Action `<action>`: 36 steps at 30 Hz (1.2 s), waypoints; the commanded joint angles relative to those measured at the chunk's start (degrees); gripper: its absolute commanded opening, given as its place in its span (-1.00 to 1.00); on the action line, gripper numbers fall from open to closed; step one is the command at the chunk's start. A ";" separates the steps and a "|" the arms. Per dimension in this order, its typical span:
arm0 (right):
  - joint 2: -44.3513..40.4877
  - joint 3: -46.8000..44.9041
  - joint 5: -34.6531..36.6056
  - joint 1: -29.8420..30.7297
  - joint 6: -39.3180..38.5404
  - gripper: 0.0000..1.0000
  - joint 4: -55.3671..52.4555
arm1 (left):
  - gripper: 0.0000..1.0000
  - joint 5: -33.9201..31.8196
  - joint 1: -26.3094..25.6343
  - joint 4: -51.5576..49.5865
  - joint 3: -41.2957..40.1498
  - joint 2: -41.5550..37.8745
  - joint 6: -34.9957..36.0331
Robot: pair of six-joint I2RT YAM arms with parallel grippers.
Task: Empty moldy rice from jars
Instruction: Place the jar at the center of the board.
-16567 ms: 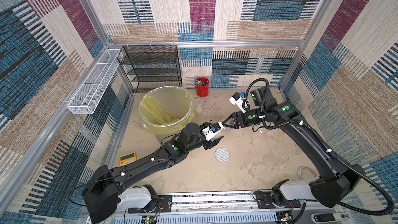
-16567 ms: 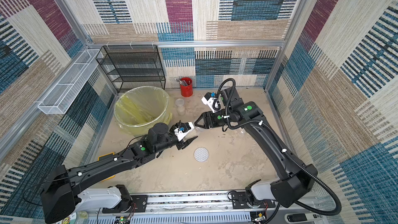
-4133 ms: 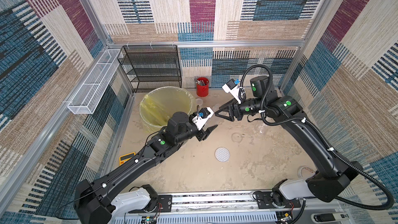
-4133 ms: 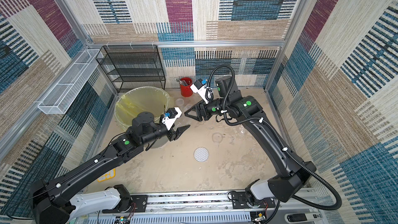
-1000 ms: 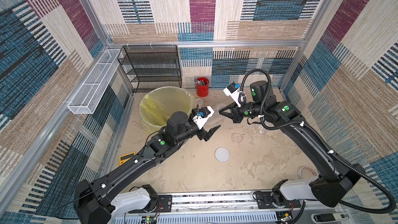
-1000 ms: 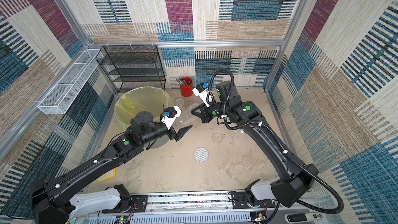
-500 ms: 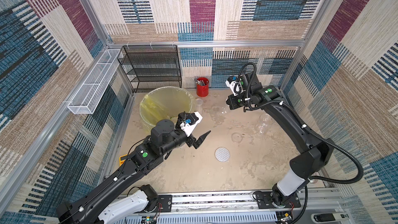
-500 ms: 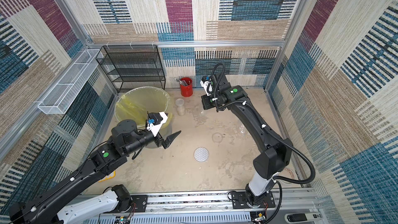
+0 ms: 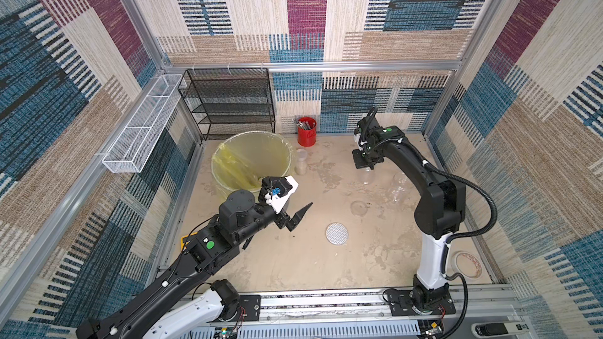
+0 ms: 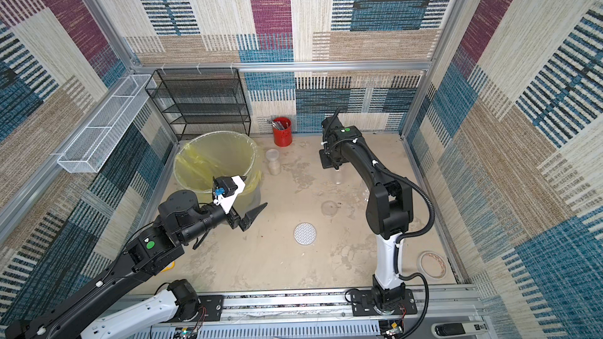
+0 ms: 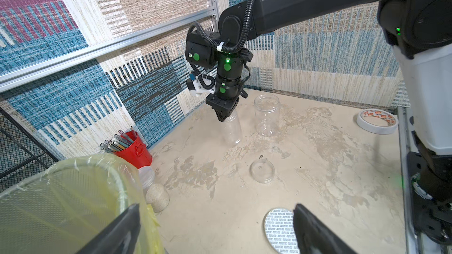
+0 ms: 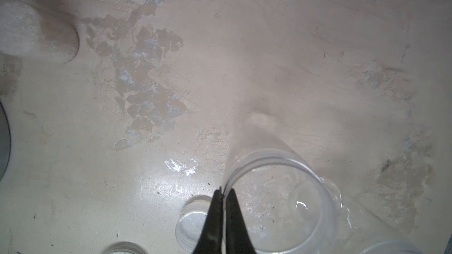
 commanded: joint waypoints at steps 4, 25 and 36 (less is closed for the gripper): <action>2.61 3.30 1.58 -1.50 -0.28 -1.00 -1.83 | 0.98 0.10 0.01 1.09 -0.66 -0.36 -0.33; 0.17 0.13 -3.22 -4.03 -1.07 -1.00 3.94 | 0.98 0.34 0.02 1.45 -1.03 0.78 -0.61; 1.02 -0.86 -6.82 -4.12 -0.72 -1.00 5.41 | 0.98 0.81 0.01 1.51 -1.05 1.39 -0.68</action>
